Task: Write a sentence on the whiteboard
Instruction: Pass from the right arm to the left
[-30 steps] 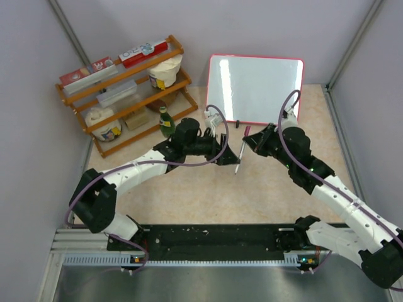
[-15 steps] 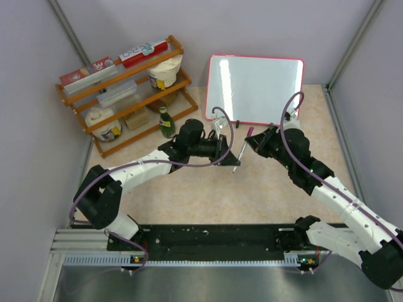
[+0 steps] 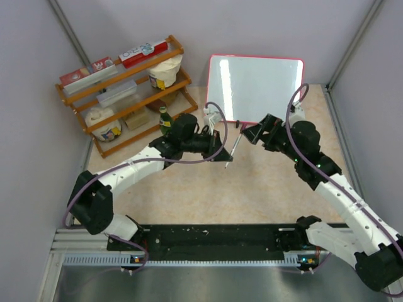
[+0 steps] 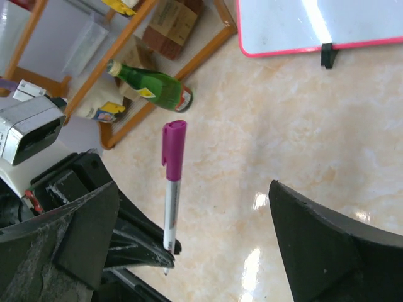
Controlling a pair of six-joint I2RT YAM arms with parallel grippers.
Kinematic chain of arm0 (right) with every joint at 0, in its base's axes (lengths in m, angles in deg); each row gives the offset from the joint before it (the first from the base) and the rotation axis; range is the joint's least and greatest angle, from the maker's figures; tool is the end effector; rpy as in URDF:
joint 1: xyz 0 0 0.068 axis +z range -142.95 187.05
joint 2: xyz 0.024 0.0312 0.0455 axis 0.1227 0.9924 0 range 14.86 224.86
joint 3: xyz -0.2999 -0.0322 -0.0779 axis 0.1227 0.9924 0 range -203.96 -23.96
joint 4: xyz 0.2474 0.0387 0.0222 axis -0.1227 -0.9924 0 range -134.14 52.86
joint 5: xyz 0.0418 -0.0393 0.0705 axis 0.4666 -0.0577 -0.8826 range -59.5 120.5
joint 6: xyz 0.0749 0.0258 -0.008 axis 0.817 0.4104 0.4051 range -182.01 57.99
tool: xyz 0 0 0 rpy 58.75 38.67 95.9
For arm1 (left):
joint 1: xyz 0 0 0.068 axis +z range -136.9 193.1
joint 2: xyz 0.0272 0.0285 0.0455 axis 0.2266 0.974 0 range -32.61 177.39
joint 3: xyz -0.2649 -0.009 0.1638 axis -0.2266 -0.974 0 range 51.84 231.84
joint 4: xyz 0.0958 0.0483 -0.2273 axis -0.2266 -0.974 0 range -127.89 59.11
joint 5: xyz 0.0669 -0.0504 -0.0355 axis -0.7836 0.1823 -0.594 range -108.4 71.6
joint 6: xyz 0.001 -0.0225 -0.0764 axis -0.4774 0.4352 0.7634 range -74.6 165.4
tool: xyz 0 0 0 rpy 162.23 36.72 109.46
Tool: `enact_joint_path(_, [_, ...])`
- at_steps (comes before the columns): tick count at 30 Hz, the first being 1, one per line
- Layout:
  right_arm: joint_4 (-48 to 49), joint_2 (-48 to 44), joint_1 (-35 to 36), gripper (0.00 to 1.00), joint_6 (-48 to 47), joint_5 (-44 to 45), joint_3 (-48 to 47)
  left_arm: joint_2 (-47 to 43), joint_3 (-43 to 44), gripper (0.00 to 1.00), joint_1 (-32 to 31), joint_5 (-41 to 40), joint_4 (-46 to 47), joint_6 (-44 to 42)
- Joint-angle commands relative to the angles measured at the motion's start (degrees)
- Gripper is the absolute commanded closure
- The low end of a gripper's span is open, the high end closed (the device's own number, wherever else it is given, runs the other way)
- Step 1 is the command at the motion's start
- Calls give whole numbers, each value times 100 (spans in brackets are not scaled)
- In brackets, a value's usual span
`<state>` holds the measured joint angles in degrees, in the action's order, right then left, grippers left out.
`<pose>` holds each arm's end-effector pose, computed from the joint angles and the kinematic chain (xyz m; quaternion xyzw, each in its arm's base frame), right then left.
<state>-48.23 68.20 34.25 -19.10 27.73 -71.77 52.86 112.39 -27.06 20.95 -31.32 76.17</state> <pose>0.1888 0.1008 0.3536 0.0953 0.7961 0.3589 0.4778 0.2383 -0.2581 0.3178 0.2445 0.7783 -0.5238 0.2450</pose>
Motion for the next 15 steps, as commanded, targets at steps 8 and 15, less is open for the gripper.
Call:
enact_joint_path(8, [440, 440, -892, 1, -926, -3887, -1002, -1155, 931, 100, 738, 590, -1916, -1467])
enact_joint_path(15, [2073, 633, -848, 1, 137, -5049, -563, -1261, 1362, 100, 738, 1452, -2707, -2100])
